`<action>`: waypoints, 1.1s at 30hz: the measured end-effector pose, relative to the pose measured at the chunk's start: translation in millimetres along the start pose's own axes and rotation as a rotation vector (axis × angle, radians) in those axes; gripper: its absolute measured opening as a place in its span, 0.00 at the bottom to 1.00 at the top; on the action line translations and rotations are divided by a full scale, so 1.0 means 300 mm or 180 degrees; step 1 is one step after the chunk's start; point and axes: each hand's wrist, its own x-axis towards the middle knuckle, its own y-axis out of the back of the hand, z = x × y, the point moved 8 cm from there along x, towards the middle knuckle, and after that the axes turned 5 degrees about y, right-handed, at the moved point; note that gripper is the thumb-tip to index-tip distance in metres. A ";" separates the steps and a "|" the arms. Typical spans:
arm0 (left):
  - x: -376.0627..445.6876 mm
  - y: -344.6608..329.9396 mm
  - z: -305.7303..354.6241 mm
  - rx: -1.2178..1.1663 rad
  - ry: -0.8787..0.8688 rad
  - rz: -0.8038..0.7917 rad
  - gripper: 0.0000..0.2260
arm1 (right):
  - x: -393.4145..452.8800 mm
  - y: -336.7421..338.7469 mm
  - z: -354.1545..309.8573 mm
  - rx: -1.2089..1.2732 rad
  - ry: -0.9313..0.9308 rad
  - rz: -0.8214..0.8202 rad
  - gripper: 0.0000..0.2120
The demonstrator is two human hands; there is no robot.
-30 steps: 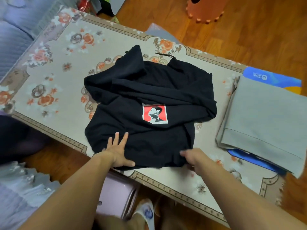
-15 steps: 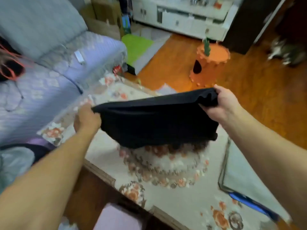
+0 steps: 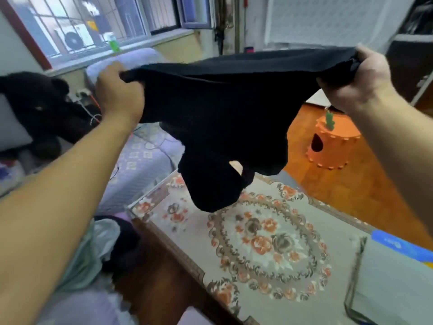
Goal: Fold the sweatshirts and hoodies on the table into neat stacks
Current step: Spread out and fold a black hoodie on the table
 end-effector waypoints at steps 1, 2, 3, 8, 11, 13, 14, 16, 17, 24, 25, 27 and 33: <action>-0.067 0.023 -0.020 -0.0024 -0.0105 -0.0071 0.01 | -0.010 0.019 0.009 -0.0054 -0.0072 -0.0027 0.10; -0.143 0.039 -0.051 0.0003 -0.0162 -0.0168 0.02 | -0.025 0.049 0.020 -0.0127 -0.0149 -0.0030 0.11; -0.222 0.047 -0.082 0.0036 -0.0219 -0.0278 0.03 | -0.046 0.083 0.030 -0.0220 -0.0220 -0.0057 0.14; -0.768 0.037 -0.186 0.0285 -0.0095 -0.0940 0.08 | -0.157 0.449 0.042 -0.1030 -0.0684 0.0153 0.16; -1.148 -0.012 -0.189 0.0406 0.0101 -0.1598 0.05 | -0.221 0.760 -0.008 -0.1769 -0.1037 0.0452 0.20; -1.396 -0.081 -0.195 0.0593 0.0339 -0.2283 0.03 | -0.270 0.979 -0.033 -0.2324 -0.1395 0.0649 0.25; -1.517 -0.119 -0.195 0.0698 0.0480 -0.2653 0.03 | -0.296 1.096 -0.054 -0.2632 -0.1558 0.0756 0.22; -1.724 -0.187 -0.188 0.0966 0.0700 -0.3341 0.05 | -0.382 1.263 -0.093 -0.3155 -0.1897 0.0954 0.10; -1.814 -0.214 -0.182 0.1135 0.0746 -0.3611 0.04 | -0.421 1.332 -0.107 -0.3424 -0.2093 0.1026 0.08; -2.016 -0.294 -0.227 0.1083 0.1407 -0.3814 0.11 | -0.490 1.480 -0.063 -0.3938 -0.2665 0.1331 0.10; -1.995 -0.300 -0.270 0.1104 0.1571 -0.3771 0.11 | -0.480 1.463 -0.035 -0.3873 -0.2688 0.1395 0.10; -1.940 -0.294 -0.363 0.1174 0.1907 -0.3481 0.08 | -0.465 1.394 0.033 -0.3673 -0.2751 0.1464 0.09; -1.538 -0.199 -0.475 0.1288 0.2457 -0.1777 0.05 | -0.316 0.959 0.209 -0.2759 -0.2479 0.1073 0.11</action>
